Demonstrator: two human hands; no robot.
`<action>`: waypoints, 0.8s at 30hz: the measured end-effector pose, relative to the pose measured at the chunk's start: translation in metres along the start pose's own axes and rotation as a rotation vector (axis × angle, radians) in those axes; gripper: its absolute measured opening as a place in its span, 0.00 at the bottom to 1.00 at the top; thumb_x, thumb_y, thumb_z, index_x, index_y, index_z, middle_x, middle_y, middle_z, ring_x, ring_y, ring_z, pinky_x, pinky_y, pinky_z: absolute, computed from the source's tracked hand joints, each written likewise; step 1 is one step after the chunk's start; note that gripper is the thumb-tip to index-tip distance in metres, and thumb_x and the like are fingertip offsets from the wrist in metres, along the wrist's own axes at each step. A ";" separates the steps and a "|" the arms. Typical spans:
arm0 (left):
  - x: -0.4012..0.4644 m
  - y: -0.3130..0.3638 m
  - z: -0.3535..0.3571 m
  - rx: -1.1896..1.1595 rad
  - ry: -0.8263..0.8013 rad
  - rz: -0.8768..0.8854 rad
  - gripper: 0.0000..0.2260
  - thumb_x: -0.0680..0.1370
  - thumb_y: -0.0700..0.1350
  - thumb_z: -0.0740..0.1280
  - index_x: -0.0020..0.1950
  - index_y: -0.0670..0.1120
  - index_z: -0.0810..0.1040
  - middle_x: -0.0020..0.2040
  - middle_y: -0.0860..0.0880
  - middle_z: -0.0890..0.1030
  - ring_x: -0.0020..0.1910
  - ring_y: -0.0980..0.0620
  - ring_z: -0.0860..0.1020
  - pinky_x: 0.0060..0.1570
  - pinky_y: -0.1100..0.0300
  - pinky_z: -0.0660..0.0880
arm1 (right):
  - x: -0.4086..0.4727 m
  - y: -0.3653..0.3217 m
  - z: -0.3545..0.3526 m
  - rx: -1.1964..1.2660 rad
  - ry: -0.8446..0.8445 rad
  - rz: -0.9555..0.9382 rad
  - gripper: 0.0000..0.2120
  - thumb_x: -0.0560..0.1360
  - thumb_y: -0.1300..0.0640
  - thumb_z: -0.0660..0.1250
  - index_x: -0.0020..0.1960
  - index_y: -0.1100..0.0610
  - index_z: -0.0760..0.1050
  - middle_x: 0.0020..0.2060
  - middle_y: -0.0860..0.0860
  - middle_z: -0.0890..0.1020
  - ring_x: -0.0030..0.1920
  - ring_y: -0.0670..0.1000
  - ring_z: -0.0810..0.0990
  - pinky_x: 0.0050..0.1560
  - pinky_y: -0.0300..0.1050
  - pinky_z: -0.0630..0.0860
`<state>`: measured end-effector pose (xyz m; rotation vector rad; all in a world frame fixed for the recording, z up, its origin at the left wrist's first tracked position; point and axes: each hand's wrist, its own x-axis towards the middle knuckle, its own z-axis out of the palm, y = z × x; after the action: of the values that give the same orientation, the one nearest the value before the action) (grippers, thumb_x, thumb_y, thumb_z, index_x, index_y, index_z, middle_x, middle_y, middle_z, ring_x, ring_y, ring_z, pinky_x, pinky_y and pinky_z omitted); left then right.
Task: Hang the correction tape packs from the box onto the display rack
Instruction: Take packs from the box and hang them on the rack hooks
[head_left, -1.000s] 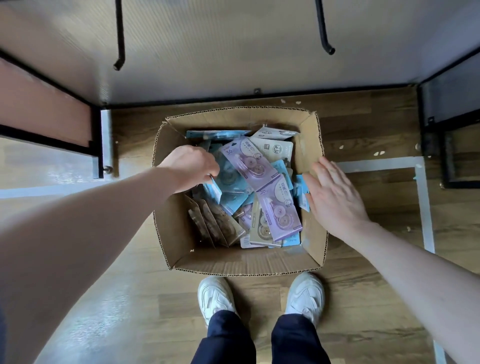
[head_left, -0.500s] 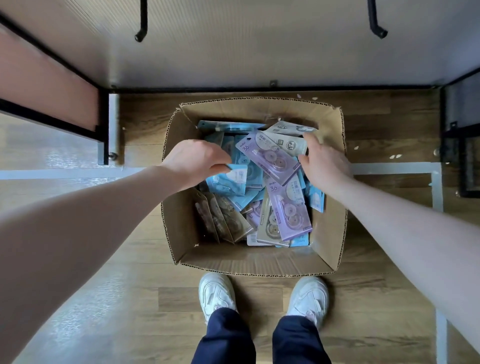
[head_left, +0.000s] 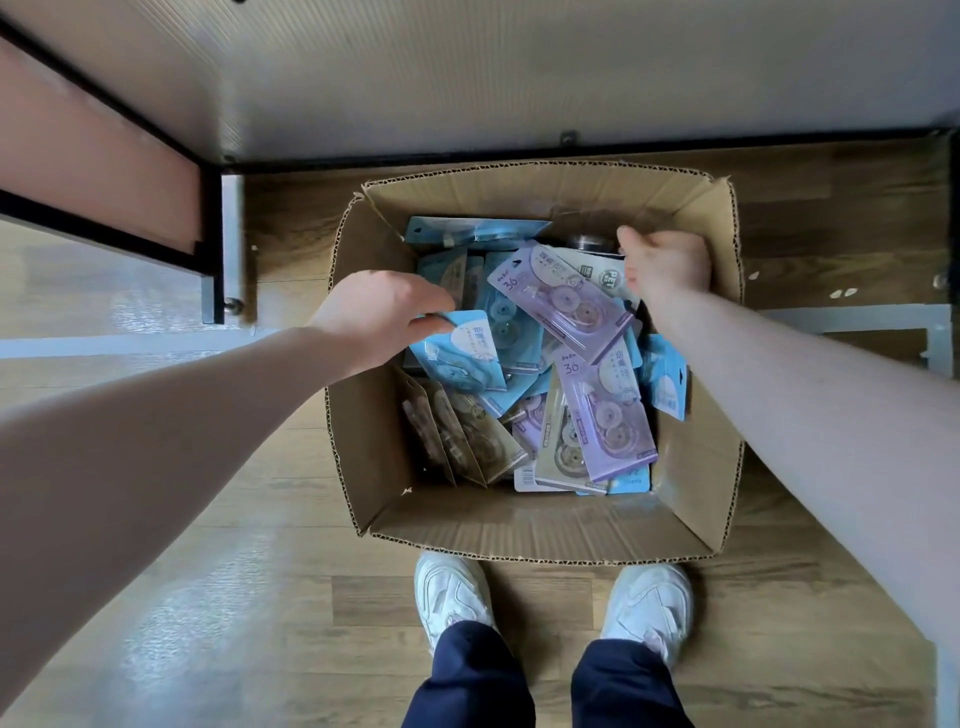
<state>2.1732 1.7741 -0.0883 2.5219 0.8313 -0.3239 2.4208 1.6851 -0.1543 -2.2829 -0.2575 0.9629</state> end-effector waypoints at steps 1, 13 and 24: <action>-0.001 0.001 0.000 -0.001 0.005 -0.010 0.10 0.78 0.49 0.64 0.55 0.46 0.80 0.51 0.49 0.81 0.49 0.46 0.78 0.42 0.59 0.69 | -0.007 -0.002 0.000 -0.004 0.026 0.007 0.13 0.70 0.49 0.69 0.31 0.56 0.77 0.31 0.55 0.78 0.35 0.54 0.77 0.43 0.52 0.78; -0.015 0.026 -0.024 0.025 -0.027 -0.028 0.10 0.79 0.49 0.62 0.54 0.48 0.79 0.49 0.51 0.80 0.47 0.49 0.76 0.38 0.61 0.62 | -0.051 -0.006 -0.020 -0.088 0.177 0.056 0.18 0.68 0.65 0.67 0.56 0.53 0.71 0.51 0.53 0.80 0.50 0.58 0.81 0.51 0.53 0.79; -0.033 0.043 -0.087 0.041 -0.008 -0.118 0.09 0.79 0.49 0.62 0.54 0.47 0.79 0.50 0.50 0.80 0.46 0.48 0.75 0.38 0.57 0.69 | -0.095 -0.058 -0.082 -0.370 0.119 -0.102 0.07 0.71 0.64 0.63 0.43 0.64 0.79 0.43 0.61 0.82 0.46 0.63 0.79 0.37 0.45 0.71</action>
<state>2.1799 1.7704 0.0139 2.5121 0.9821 -0.3929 2.4138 1.6525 -0.0201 -2.6205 -0.5337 0.7738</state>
